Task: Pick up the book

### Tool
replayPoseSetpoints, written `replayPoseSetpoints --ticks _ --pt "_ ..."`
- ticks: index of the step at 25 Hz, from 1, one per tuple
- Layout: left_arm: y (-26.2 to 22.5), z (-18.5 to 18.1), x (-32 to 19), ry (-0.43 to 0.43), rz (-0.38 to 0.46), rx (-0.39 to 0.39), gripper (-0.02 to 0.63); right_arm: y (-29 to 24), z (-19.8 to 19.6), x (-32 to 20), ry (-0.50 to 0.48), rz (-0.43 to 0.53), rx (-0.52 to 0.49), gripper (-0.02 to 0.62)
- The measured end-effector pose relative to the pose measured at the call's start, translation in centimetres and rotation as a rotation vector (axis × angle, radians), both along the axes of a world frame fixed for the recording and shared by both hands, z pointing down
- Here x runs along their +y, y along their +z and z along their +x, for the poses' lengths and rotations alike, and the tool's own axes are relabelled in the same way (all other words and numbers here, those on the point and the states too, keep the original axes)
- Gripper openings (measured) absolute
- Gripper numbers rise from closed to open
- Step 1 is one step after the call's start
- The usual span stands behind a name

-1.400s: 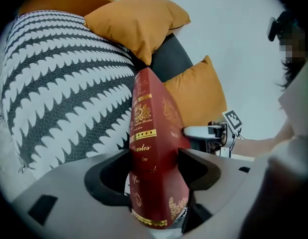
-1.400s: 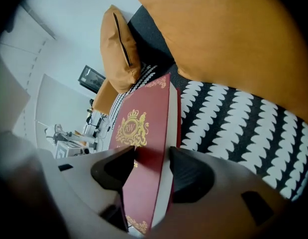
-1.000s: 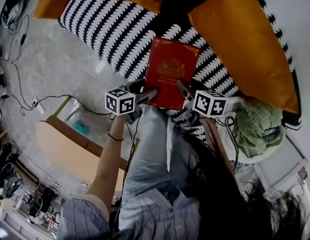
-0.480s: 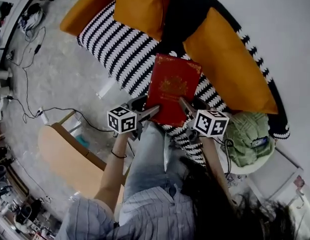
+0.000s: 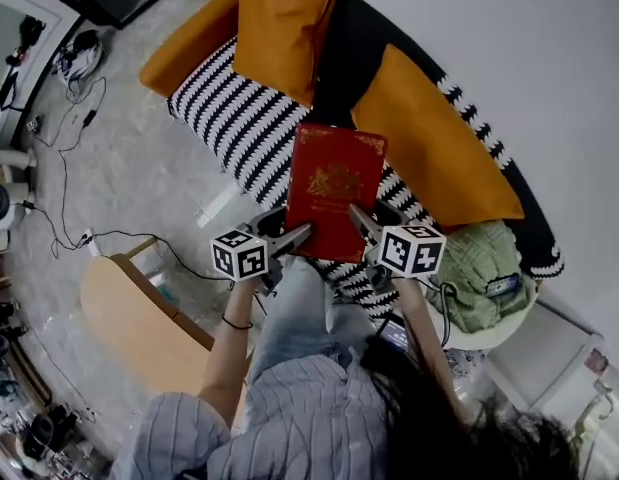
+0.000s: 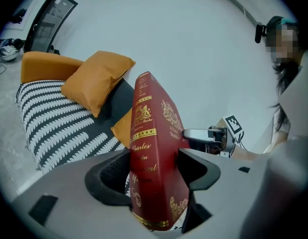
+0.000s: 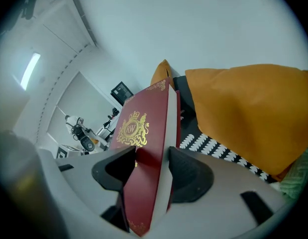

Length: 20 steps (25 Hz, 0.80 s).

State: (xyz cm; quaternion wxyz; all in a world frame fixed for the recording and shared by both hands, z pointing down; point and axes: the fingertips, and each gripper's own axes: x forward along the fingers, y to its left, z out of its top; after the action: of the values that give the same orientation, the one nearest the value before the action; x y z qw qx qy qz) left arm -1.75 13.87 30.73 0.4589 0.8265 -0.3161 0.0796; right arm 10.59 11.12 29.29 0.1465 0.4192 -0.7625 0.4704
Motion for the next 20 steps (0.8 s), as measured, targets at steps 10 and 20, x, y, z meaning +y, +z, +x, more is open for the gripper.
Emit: replayPoseSetpoints --ticks 10,20 --pt "-4.8 0.9 4.4 -0.055 0.028 0.010 0.308 -5.1 0.8 3.7 -0.039 0.075 -0.003 0.221" --pt "-7.9 2.5 9.5 -0.027 0.072 -0.006 0.308 -8.1 2.6 9.3 -0.019 0.121 -0.012 0.218"
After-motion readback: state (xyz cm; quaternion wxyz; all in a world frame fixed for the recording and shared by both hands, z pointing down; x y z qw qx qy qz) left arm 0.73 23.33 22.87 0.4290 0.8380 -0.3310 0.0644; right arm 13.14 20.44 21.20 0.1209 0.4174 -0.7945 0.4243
